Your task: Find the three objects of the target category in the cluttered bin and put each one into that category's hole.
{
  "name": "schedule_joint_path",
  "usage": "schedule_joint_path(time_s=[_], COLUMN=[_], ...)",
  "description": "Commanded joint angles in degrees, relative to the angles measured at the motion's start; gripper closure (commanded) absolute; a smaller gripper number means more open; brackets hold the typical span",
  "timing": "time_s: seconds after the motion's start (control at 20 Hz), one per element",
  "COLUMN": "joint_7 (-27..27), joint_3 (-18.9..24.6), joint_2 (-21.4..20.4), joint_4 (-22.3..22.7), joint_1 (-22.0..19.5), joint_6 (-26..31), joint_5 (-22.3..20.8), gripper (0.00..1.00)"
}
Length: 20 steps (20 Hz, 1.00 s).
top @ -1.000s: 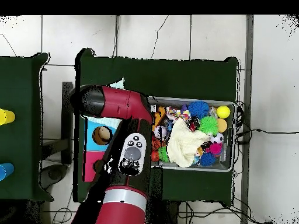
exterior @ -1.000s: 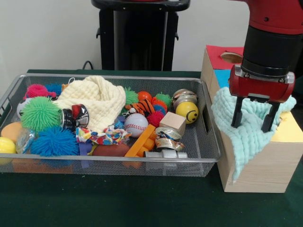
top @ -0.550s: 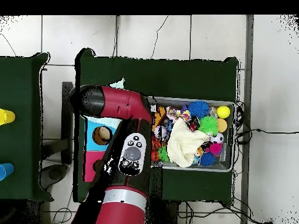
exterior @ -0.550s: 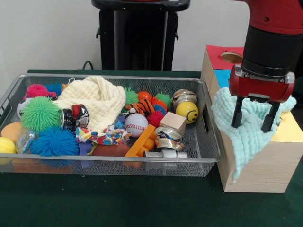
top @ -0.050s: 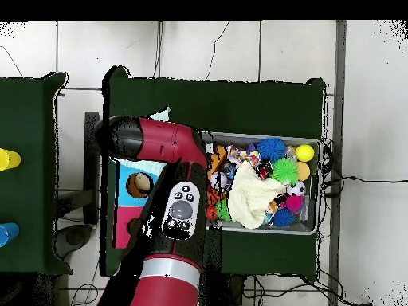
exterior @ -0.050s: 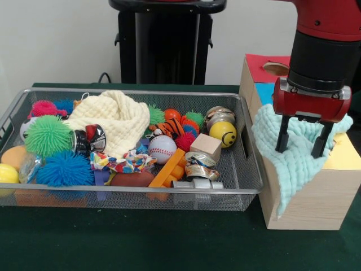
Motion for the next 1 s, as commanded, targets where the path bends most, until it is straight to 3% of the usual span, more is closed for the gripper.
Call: schedule_joint_path(time_s=[0.05, 0.2, 0.25, 0.65, 1.0], joint_7=[8.2, 6.9, 7.4, 9.2, 8.3], joint_3=[4.7, 4.7, 4.7, 4.4, 4.3], joint_2=[5.3, 5.3, 5.3, 4.8, -1.2], joint_4=[2.2, 1.7, 1.4, 2.8, 6.2], joint_1=[-1.7, -1.6, -1.6, -0.8, -1.0], joint_6=[-0.9, -3.0, -0.6, -1.1, 6.1], joint_5=[-0.7, -1.9, -1.2, -0.7, 0.1], gripper=[0.0, 0.0, 0.0, 0.0, 0.0])
